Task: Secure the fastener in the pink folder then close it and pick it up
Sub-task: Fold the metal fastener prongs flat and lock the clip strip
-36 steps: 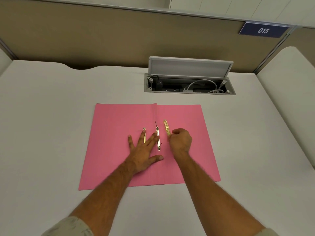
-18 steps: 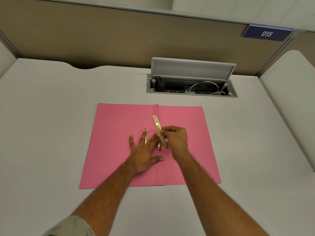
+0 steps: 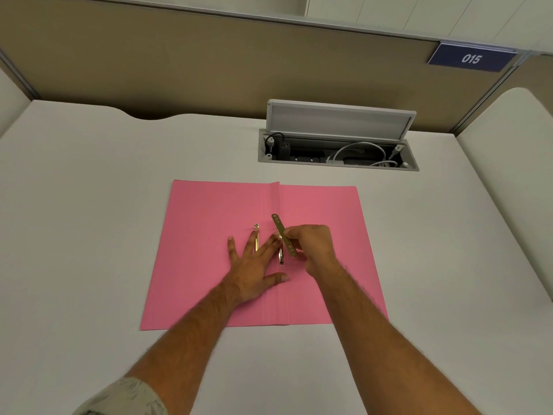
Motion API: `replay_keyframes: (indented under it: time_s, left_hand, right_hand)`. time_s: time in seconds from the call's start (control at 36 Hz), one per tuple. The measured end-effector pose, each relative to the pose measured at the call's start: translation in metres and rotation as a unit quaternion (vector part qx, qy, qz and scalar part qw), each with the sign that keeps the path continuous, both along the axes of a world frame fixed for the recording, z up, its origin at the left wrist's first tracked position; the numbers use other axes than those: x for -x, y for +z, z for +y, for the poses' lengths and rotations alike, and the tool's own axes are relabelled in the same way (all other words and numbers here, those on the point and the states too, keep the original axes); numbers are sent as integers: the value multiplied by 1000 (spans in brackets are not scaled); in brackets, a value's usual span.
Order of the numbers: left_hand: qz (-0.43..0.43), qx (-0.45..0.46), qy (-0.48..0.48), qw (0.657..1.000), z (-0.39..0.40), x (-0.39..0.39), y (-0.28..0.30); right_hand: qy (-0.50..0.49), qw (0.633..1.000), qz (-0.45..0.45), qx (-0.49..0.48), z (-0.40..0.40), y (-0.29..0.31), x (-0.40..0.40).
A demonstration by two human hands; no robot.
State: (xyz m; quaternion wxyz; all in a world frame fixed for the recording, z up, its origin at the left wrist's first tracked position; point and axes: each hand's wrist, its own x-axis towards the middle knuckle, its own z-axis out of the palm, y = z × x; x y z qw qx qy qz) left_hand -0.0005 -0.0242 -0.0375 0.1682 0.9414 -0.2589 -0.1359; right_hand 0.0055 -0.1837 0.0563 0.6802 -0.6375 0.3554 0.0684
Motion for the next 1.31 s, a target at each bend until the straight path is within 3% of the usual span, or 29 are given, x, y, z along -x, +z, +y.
replay_keyframes:
  time_s: [0.14,1.31]
  left_hand:
    - [5,-6,-2,1000,-1,0,2]
    - [8,25,-1,1000,0,2,4]
  right_hand:
    - [-2,999,13,-34,0,1,0]
    - [11,999,18,-29,4,-8,10]
